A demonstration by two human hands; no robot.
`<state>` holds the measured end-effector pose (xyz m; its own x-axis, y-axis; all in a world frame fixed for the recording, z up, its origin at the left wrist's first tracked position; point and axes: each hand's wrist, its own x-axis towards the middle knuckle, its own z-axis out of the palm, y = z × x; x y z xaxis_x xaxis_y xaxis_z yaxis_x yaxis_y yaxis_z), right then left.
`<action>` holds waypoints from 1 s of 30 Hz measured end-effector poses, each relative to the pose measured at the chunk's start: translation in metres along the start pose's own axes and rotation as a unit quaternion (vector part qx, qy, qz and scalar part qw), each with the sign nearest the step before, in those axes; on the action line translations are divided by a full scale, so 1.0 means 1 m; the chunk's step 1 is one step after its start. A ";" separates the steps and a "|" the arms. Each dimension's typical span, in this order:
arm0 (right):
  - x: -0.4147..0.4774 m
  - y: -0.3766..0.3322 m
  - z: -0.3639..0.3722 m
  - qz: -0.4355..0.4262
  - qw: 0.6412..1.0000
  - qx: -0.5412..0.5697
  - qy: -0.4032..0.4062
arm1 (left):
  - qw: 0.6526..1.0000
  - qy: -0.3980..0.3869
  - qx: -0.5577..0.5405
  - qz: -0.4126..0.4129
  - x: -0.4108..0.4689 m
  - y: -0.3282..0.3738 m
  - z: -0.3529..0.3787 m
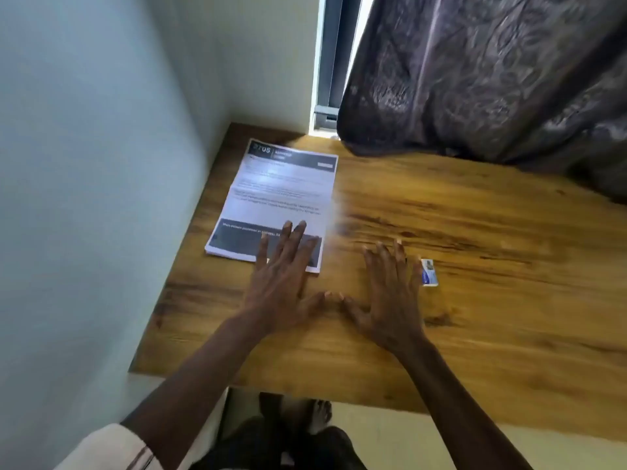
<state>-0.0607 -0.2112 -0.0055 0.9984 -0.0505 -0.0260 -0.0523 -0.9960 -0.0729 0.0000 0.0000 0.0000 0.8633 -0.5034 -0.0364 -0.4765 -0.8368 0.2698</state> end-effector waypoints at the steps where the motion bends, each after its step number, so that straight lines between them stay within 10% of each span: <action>1: 0.004 -0.003 0.005 -0.010 1.000 -0.021 0.001 | 1.000 -0.003 0.015 0.007 0.001 -0.002 0.006; 30: -0.034 -0.019 0.029 0.106 0.971 0.009 0.216 | 0.996 0.081 0.039 0.029 -0.008 -0.010 0.039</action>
<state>-0.0942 -0.1886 -0.0326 0.8814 -0.2844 0.3771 -0.2542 -0.9585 -0.1288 -0.0086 0.0043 -0.0401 0.8466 -0.5150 0.1340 -0.5320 -0.8250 0.1907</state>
